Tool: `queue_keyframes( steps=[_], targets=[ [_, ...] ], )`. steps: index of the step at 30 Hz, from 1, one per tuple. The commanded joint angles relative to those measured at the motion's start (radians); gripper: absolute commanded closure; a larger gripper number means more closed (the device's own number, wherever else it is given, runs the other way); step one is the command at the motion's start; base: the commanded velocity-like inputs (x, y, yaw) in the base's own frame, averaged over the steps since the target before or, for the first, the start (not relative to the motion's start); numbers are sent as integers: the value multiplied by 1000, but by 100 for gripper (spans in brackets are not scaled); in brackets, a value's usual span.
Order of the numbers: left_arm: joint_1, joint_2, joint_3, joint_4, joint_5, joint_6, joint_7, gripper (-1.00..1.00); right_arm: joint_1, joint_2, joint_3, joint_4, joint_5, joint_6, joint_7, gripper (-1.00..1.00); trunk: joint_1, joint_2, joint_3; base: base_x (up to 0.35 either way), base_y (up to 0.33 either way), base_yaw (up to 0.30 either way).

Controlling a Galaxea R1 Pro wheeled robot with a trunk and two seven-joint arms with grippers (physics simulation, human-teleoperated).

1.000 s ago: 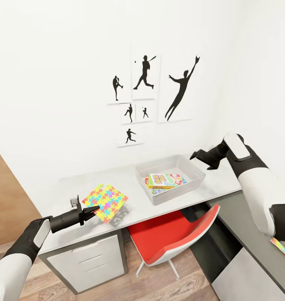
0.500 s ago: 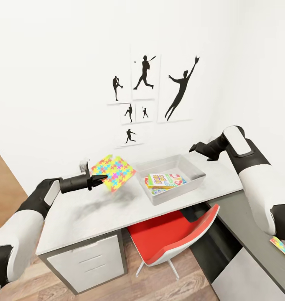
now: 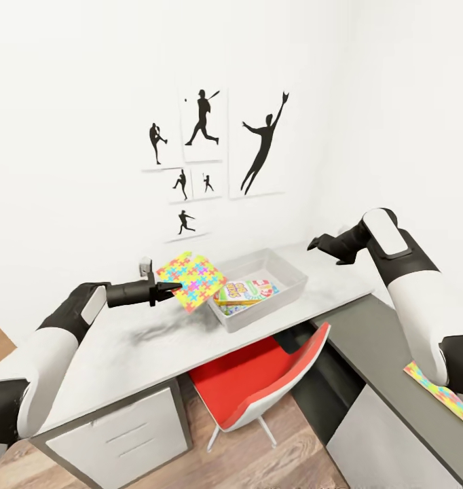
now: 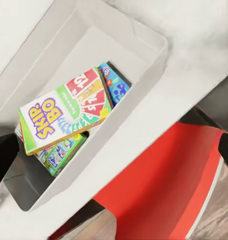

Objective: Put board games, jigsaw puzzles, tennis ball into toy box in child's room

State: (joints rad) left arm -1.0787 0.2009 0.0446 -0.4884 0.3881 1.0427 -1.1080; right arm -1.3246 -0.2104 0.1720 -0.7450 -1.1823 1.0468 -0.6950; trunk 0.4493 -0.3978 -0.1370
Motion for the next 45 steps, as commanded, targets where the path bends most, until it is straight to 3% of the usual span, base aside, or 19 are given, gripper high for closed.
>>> queue_keyframes(
  steps=[1, 13, 29, 45],
  targets=[
    [-1, 0, 3, 0, -3, 4, -4, 100, -1, -1, 5, -1, -9, 0, -9, -100, 1, -2, -2, 72, 0, -111],
    [-1, 3, 3, 1, -6, 0, -4, 100, -1, 8, 9, -2, -2, 0, -13, -100, 1, -2, -2, 149, 0, -36],
    [-1, 7, 2, 1, -5, 1, -5, 100, -2, 13, 12, -2, -1, 0, -14, -100, 1, -2, 2, 102, -2, -240],
    [-1, 8, 4, 2, -4, -3, -4, 100, -5, 19, 12, -2, 0, 0, -15, -100, 1, -2, 2, 99, -12, -15]
  ],
)
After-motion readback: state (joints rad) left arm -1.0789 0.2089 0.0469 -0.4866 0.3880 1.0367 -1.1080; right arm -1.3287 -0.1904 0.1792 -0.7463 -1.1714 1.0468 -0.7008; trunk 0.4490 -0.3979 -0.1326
